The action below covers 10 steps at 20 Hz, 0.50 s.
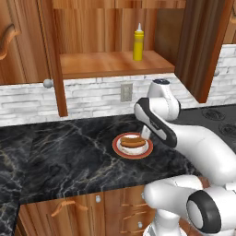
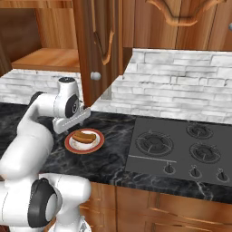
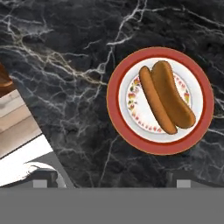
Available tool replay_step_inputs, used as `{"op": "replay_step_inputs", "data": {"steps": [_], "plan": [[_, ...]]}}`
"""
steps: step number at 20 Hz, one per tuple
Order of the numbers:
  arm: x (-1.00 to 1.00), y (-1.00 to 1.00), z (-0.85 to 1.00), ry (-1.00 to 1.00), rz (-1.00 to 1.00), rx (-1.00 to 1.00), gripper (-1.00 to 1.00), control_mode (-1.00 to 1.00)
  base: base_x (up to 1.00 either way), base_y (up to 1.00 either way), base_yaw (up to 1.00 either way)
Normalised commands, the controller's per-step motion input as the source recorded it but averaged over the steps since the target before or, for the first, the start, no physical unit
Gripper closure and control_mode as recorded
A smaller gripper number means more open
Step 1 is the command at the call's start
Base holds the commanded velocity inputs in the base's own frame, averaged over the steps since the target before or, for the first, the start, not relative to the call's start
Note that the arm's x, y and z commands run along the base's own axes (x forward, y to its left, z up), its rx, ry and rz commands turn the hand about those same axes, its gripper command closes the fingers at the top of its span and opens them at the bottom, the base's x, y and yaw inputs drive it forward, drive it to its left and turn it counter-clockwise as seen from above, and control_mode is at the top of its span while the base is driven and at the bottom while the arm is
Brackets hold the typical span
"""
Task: Move the hot dog bun to the plate on the dining table and place the condiment next to that plate. Then navigate to the fridge and take the sausage and place it on the plate as well.
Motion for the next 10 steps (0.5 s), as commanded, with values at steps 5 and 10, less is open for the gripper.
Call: {"op": "replay_step_inputs", "data": {"steps": [5,10], "plan": [[0.4,0.03,-0.38,0.13,0.05,-0.1,-1.0,-1.0,0.0,0.0,0.0],[0.6,0.0,-0.31,0.13,0.0,-0.04,-1.0,-1.0,0.0,0.0,0.0]]}}
